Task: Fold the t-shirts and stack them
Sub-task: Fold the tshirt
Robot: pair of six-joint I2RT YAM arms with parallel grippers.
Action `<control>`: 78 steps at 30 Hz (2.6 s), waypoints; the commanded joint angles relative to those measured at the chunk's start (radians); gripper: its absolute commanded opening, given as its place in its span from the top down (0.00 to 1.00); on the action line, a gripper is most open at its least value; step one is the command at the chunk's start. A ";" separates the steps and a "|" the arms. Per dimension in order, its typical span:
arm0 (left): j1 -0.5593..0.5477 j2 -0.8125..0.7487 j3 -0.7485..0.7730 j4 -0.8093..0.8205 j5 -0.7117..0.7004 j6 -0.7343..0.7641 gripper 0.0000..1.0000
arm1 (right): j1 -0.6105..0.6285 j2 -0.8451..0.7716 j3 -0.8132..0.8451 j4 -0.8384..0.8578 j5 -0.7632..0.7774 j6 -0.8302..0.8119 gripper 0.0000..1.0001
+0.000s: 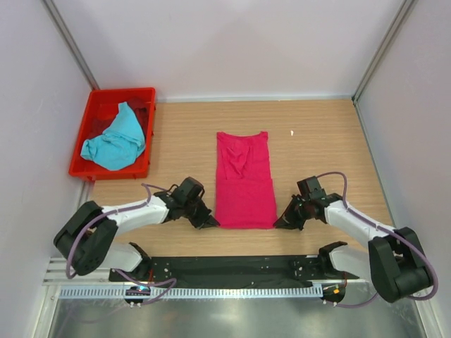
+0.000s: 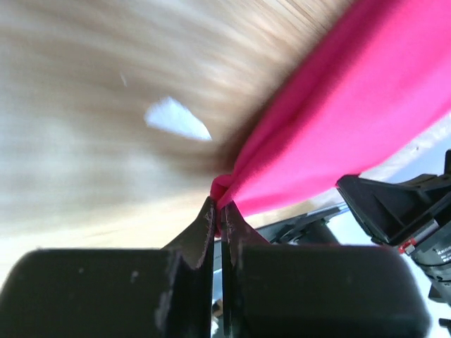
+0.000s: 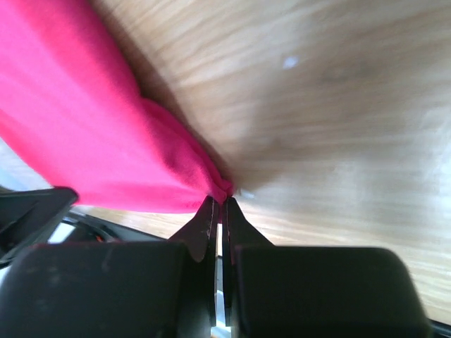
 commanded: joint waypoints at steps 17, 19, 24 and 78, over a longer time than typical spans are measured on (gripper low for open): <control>-0.360 -0.339 0.019 -0.376 -0.225 -0.184 1.00 | 0.172 -0.440 0.011 -0.422 0.093 0.001 0.98; -0.359 -0.356 0.059 -0.412 -0.271 -0.184 1.00 | 0.172 -0.385 0.089 -0.436 0.116 -0.028 0.98; -0.252 -0.349 0.199 -0.492 -0.303 -0.079 1.00 | 0.170 -0.195 0.315 -0.450 0.138 -0.117 0.99; 0.505 0.670 1.264 -0.395 0.102 0.621 0.34 | -0.154 1.041 1.522 -0.255 -0.101 -0.498 0.38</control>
